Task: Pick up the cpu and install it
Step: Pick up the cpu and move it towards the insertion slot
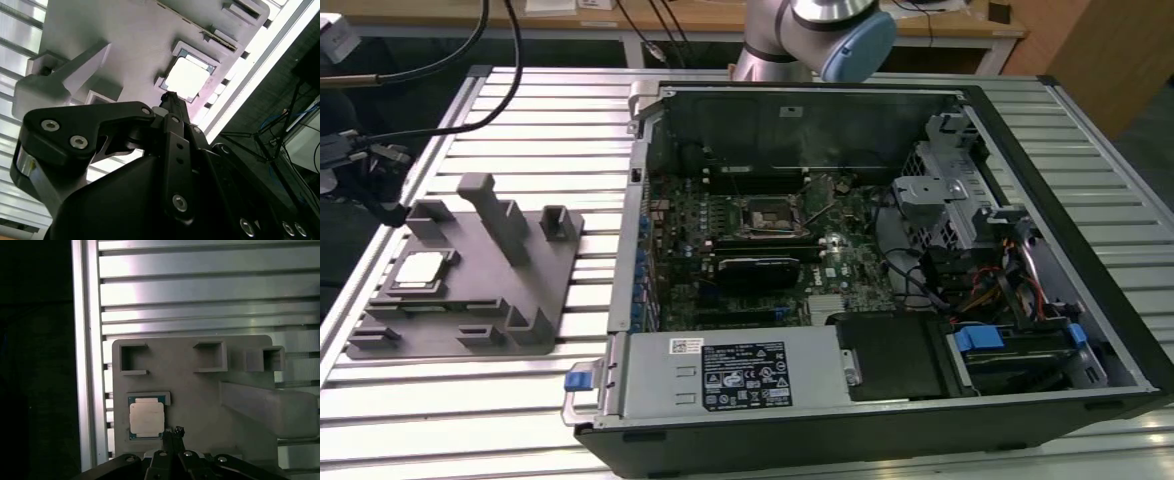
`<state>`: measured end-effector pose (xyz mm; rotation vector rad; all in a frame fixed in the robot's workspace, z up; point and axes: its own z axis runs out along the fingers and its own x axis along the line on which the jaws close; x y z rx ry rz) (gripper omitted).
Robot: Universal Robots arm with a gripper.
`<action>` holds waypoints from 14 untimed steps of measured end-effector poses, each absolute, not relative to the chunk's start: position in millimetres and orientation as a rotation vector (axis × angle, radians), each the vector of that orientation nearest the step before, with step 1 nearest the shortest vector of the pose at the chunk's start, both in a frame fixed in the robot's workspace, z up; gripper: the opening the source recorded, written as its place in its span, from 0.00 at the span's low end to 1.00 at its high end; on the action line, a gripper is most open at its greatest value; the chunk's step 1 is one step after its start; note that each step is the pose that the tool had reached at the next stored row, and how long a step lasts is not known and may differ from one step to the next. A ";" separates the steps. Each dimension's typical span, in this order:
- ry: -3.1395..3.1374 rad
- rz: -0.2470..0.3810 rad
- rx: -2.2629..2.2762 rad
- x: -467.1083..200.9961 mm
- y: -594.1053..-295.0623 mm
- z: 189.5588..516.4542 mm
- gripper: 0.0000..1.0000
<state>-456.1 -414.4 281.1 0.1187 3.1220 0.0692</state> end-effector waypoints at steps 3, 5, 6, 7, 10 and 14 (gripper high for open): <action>3.122 0.069 0.119 -458.7 -414.5 277.0 0.11; 3.122 0.069 0.119 -460.8 -414.5 274.4 0.11; 3.122 0.069 0.119 -461.6 -414.5 273.0 0.11; 3.122 0.069 0.119 -462.4 -414.5 271.8 0.11; 3.122 0.069 0.119 -463.5 -415.0 267.6 0.11; 3.122 0.069 0.119 -464.0 -417.2 262.9 0.11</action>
